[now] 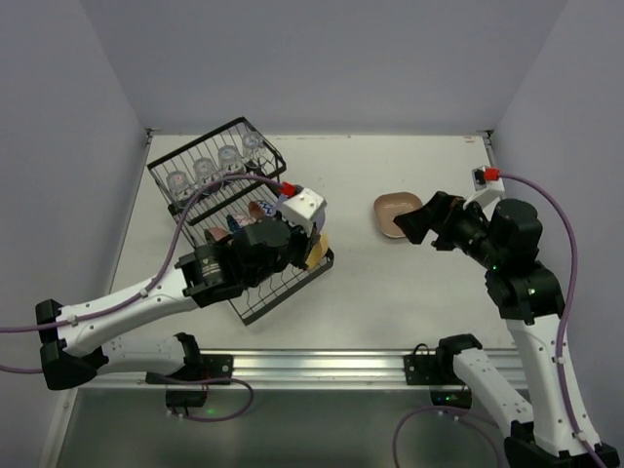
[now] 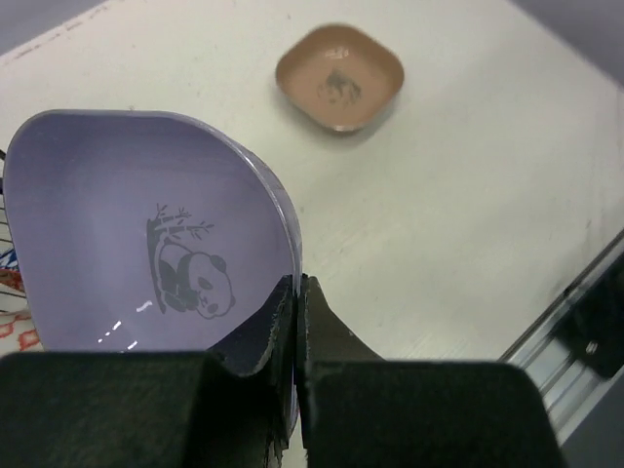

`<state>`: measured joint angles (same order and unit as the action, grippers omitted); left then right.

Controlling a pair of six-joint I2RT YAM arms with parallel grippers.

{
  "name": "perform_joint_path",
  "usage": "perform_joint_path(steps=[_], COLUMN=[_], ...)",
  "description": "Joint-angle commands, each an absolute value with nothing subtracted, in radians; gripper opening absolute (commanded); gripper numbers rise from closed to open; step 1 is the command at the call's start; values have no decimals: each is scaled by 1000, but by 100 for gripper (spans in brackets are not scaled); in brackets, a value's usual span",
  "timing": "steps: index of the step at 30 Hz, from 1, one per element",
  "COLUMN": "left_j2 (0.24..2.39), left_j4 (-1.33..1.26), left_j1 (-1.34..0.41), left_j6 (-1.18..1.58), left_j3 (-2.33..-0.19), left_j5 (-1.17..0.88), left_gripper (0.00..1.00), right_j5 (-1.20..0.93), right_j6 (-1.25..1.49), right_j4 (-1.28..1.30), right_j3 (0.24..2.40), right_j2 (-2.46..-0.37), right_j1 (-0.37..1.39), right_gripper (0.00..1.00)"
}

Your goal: Unload the mixed dishes from the dish rack

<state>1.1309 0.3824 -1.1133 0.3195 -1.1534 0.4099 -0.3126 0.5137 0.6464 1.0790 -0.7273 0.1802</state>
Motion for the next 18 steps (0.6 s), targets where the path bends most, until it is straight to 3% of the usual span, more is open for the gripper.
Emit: perform_joint_path(steps=[1,5,8,18], left_j2=[1101,1086,1085,1218], left_j4=[495,546,586,712], left_j1=[-1140,-1146,-1169,-1272], left_j6=[11,-176,-261,-391], left_j3=[-1132,-1120,-1134,-1184], left_j5=[294,18,-43,89], left_gripper=[0,0,0,0], right_j5=[-452,-370,-295,-226], right_j6=[469,428,420,451], right_j4=[745,840,888,908], right_j3=[1144,1203,1247,1285], right_j2=[-825,-906,-943,-1032], right_j1=[186,290,403,554], right_gripper=[99,98,97,83])
